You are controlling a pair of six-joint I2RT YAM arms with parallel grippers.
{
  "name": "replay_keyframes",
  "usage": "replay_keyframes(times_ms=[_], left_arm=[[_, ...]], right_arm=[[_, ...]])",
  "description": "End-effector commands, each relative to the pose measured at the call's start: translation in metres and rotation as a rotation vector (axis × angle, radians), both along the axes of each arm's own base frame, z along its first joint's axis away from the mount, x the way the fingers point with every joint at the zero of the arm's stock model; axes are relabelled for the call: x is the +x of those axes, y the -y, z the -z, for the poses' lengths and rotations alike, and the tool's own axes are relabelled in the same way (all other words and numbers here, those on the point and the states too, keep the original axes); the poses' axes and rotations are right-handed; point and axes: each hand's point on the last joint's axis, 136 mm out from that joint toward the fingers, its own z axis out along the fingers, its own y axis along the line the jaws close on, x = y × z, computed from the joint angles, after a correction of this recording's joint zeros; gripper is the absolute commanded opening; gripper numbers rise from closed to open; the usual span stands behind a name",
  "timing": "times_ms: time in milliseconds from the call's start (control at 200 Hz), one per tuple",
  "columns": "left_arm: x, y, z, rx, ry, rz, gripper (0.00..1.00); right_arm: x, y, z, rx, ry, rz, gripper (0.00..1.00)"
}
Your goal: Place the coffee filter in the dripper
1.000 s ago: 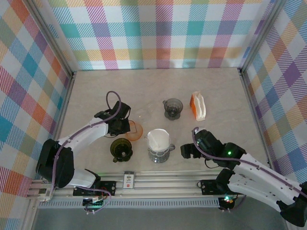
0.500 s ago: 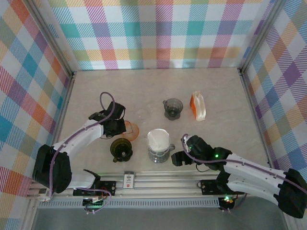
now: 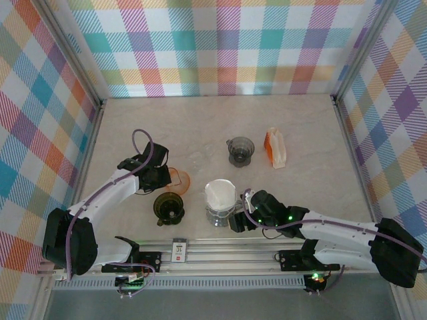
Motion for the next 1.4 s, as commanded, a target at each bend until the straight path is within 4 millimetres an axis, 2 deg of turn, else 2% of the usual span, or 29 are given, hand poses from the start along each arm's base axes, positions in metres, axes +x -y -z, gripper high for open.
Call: replay_keyframes(times_ms=[0,240,675,970,1395], left_arm=[[-0.003,-0.002,-0.004,-0.020,-0.003,-0.017,0.01],[-0.006,-0.005,-0.005,-0.010,-0.011,-0.023,0.01],[-0.014,-0.029,-0.015,-0.007,-0.006,-0.099,0.00],[-0.018,-0.039,-0.016,-0.011,0.007,-0.137,0.00],[-0.022,-0.058,-0.019,0.006,0.022,-0.223,0.00]], right_arm=[[-0.006,-0.006,0.002,0.035,-0.005,-0.020,0.74],[0.001,-0.019,0.006,0.070,0.029,-0.032,0.61],[0.026,-0.053,0.004,0.077,0.104,-0.068,0.55],[0.056,-0.070,0.008,0.056,0.123,-0.087,0.54],[0.107,-0.116,0.009,0.072,0.129,-0.095,0.52]])
